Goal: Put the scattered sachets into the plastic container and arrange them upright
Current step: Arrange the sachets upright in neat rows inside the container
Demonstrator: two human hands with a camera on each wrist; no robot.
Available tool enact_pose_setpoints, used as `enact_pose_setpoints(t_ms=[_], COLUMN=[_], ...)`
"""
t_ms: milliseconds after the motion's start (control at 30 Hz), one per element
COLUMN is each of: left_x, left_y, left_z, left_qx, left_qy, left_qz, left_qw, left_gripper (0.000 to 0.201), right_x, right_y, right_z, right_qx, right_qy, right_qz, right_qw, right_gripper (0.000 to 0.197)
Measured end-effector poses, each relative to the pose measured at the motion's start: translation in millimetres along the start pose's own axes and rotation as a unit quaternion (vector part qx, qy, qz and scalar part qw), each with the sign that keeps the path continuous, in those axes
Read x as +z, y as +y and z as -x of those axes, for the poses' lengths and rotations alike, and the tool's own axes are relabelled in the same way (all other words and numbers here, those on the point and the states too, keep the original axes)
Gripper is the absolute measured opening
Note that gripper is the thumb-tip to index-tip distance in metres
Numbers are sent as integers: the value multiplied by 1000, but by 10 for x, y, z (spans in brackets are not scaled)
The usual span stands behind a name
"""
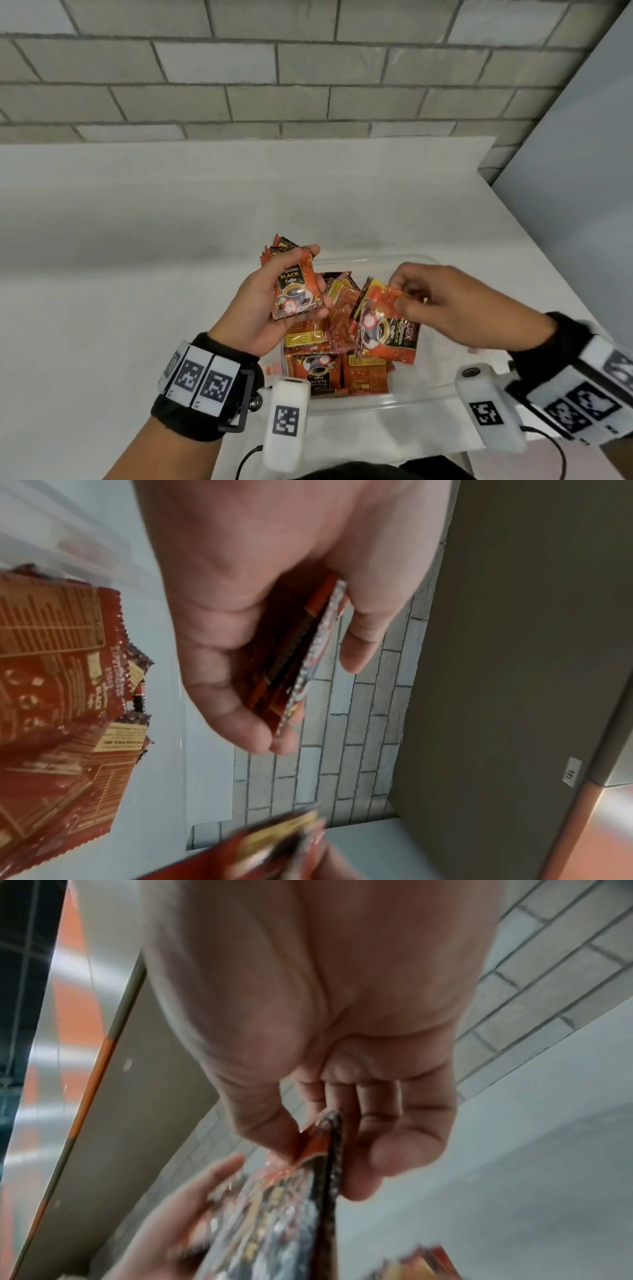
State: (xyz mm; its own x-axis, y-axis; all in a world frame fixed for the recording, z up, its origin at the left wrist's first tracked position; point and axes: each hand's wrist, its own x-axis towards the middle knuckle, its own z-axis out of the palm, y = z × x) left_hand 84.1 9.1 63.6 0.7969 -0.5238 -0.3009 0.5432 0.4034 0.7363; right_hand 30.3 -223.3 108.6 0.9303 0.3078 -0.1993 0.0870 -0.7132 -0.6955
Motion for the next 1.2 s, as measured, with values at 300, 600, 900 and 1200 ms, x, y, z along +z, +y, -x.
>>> enact_pose_setpoints(t_ms=[300,600,900,1200], left_x=[313,249,191,222], left_y=[-181,-151,-88,-101], left_z=[-24,-9,13,19], left_qx=[-42,-26,-15,11], left_qy=[-189,-83,-64,-33], left_qz=[-55,43,71,-26], left_qw=[980,995,995,999], left_gripper=[83,49,31,25], right_x=[-189,99,92,117], right_y=[-461,-331,-189,-203], right_z=[-206,-182,-152,-133], right_qx=[-117,-179,-49,34], right_qy=[2,173,165,173], right_qz=[10,18,-65,-260], right_qw=[993,968,983,949], right_gripper=[14,39,30,17])
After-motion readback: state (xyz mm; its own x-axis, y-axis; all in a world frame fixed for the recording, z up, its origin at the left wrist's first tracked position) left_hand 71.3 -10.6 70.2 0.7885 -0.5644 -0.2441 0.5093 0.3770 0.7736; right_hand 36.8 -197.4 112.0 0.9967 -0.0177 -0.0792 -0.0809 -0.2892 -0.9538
